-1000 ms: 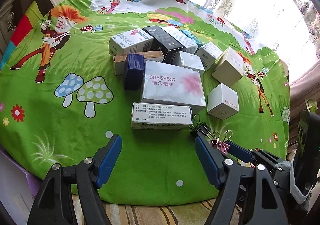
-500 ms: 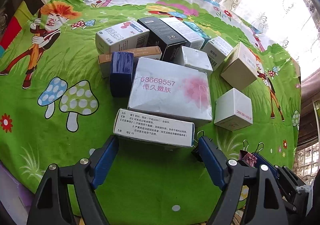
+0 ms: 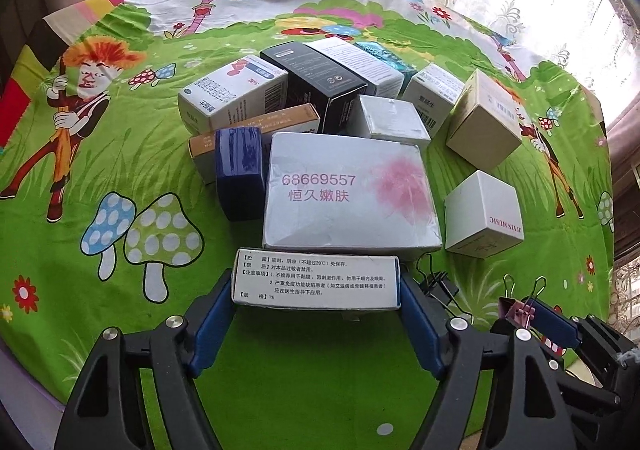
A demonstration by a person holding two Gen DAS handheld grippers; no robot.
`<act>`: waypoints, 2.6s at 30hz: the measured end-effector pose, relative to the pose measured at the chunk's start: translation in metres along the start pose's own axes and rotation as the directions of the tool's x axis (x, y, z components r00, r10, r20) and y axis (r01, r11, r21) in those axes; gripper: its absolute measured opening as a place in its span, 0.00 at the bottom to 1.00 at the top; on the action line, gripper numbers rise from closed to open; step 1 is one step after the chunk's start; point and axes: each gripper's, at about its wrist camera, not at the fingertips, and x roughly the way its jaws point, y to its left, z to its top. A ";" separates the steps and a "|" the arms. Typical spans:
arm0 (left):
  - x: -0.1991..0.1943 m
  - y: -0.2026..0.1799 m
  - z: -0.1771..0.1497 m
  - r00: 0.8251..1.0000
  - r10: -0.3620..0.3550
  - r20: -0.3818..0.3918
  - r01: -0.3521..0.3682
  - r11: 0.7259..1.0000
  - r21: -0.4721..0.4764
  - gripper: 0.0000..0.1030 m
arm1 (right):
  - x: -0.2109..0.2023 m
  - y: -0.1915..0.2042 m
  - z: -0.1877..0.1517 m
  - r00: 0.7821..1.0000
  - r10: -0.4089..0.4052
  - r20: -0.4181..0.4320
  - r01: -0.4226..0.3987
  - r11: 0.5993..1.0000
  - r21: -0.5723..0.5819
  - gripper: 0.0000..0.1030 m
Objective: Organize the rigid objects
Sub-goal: 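Carry the medicine box and pink clip over the purple box with both grippers, then release the medicine box with the left gripper while the right drops the pink clip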
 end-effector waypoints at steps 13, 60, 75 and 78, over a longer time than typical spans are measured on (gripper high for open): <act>-0.045 0.023 -0.030 0.998 -0.021 0.063 0.026 0.996 -0.082 0.75 | -0.008 0.013 -0.002 0.999 -0.039 0.031 0.040 0.999 -0.037 0.41; -0.172 0.288 -0.230 0.968 0.181 0.174 -0.031 0.774 -0.632 0.75 | -0.017 0.328 -0.106 0.961 0.160 -0.227 -0.266 0.765 -0.587 0.41; -0.157 0.296 -0.225 0.973 0.185 0.136 -0.058 0.769 -0.636 0.76 | 0.006 0.340 -0.106 0.937 0.162 -0.310 -0.321 0.749 -0.580 0.67; -0.153 0.298 -0.223 0.975 0.179 0.135 -0.053 0.770 -0.636 0.76 | 0.004 0.337 -0.101 0.936 0.178 -0.304 -0.328 0.757 -0.565 0.70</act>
